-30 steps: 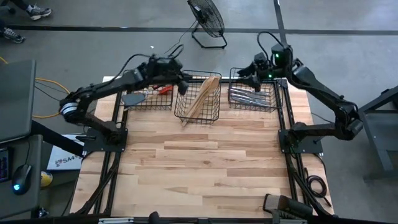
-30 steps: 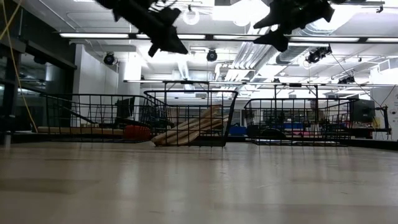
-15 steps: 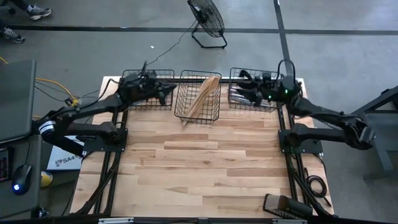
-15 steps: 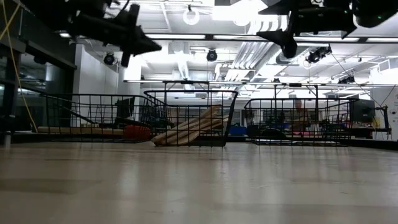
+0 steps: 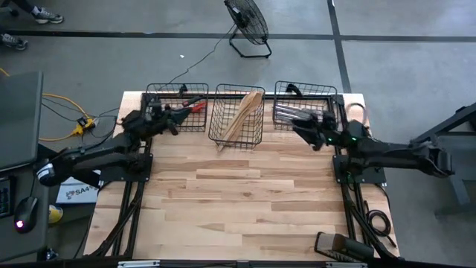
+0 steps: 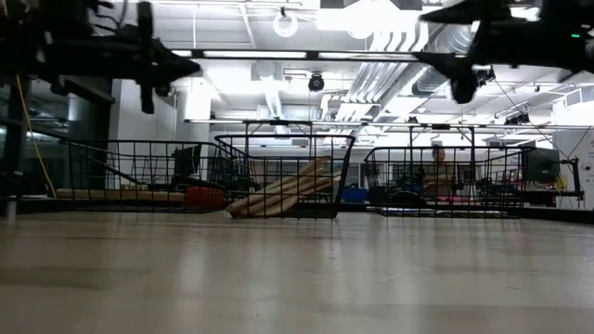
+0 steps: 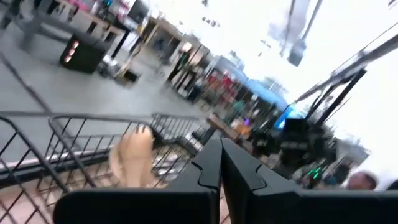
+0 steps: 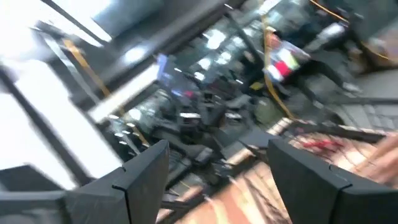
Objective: Pick & Place Kitchen Items
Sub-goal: Return to Home Position
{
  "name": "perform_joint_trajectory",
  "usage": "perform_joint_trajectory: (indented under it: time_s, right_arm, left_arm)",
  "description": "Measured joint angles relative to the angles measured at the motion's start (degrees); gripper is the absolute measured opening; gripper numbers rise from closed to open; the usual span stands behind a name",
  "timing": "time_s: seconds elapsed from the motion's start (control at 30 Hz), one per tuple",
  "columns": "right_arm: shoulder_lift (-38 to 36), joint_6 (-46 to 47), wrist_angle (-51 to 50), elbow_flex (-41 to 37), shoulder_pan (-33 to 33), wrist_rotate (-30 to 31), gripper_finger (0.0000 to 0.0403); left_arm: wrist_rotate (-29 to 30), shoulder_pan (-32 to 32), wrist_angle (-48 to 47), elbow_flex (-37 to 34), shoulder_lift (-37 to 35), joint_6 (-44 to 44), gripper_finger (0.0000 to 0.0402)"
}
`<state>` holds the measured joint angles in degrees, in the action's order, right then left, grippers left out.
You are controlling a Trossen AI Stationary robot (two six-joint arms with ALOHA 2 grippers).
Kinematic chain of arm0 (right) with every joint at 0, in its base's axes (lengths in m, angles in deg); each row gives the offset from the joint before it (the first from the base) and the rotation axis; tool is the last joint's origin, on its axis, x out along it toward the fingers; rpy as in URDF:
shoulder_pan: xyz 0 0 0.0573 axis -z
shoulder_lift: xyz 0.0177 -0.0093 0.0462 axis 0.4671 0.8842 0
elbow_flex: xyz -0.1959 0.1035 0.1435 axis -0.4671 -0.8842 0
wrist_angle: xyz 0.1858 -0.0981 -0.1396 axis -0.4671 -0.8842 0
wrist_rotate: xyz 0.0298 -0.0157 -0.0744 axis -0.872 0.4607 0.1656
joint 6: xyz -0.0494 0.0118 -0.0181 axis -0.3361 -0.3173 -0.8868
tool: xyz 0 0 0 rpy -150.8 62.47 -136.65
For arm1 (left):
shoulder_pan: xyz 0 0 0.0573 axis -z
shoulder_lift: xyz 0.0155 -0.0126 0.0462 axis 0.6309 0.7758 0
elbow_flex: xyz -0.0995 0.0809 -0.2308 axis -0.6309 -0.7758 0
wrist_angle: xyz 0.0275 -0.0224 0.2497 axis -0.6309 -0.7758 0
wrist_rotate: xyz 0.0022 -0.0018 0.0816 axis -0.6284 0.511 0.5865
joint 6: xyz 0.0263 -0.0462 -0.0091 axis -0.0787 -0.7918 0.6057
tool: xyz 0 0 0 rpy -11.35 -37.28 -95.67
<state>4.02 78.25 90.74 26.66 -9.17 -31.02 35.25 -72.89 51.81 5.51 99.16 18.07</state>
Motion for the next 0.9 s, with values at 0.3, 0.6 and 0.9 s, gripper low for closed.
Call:
perform_joint_trajectory:
  time_s: [0.3,0.6,0.9]
  right_arm:
    - [-25.1,-1.6,-17.3,-4.3,0.0,-3.8,0.0263]
    - [-36.1,-3.1,-28.8,-5.3,0.0,-1.1,0.0263]
    - [-35.3,-4.8,-18.4,-11.7,-0.1,-1.2,0.0263]
  left_arm:
    - [1.8,0.1,-8.5,-4.1,-18.8,-1.9,0.0005]
    - [6.3,4.7,-27.6,-4.1,-32.5,1.4,0.0005]
    - [15.6,12.9,-29.1,-6.0,-34.3,4.3,0.0005]
